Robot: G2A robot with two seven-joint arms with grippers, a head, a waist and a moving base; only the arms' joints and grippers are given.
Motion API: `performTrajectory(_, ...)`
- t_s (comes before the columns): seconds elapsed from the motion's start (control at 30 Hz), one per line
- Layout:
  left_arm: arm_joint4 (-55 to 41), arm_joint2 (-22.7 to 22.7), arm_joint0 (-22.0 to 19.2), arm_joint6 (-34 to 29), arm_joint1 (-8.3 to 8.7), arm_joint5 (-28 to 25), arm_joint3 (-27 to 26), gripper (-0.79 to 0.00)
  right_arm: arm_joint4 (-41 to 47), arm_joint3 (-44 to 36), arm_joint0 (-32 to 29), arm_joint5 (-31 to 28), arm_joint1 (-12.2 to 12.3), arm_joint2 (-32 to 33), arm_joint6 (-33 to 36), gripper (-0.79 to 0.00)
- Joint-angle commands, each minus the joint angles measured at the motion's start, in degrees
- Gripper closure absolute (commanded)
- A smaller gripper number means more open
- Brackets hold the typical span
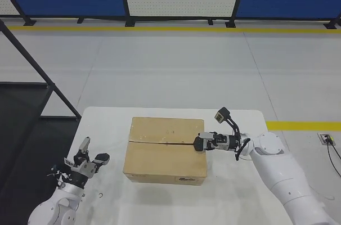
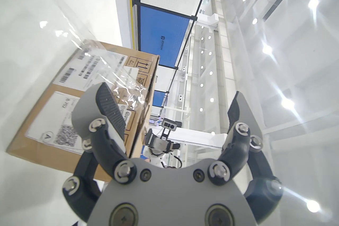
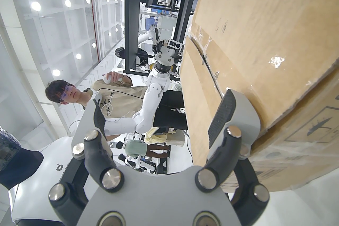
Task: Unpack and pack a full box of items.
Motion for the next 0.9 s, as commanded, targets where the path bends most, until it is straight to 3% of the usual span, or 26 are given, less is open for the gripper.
performTrajectory(0.0, 0.1, 0.0, 0.0, 0.0, 0.01, 0.0, 0.0, -0.785, 0.0, 0.0, 0.0, 0.0, 0.0, 0.0, 0.0, -0.785)
performTrajectory(0.53, 1.3, 1.8, -0.1, -1.8, -0.19, 0.9, 0.2, -0.785, 0.0, 0.0, 0.0, 0.0, 0.0, 0.0, 0.0, -0.785)
performTrajectory(0.87, 4.9, 6.1, -2.5, 3.8, -1.24, -1.6, 4.3, -0.785, 0.0, 0.0, 0.0, 0.0, 0.0, 0.0, 0.0, -0.785)
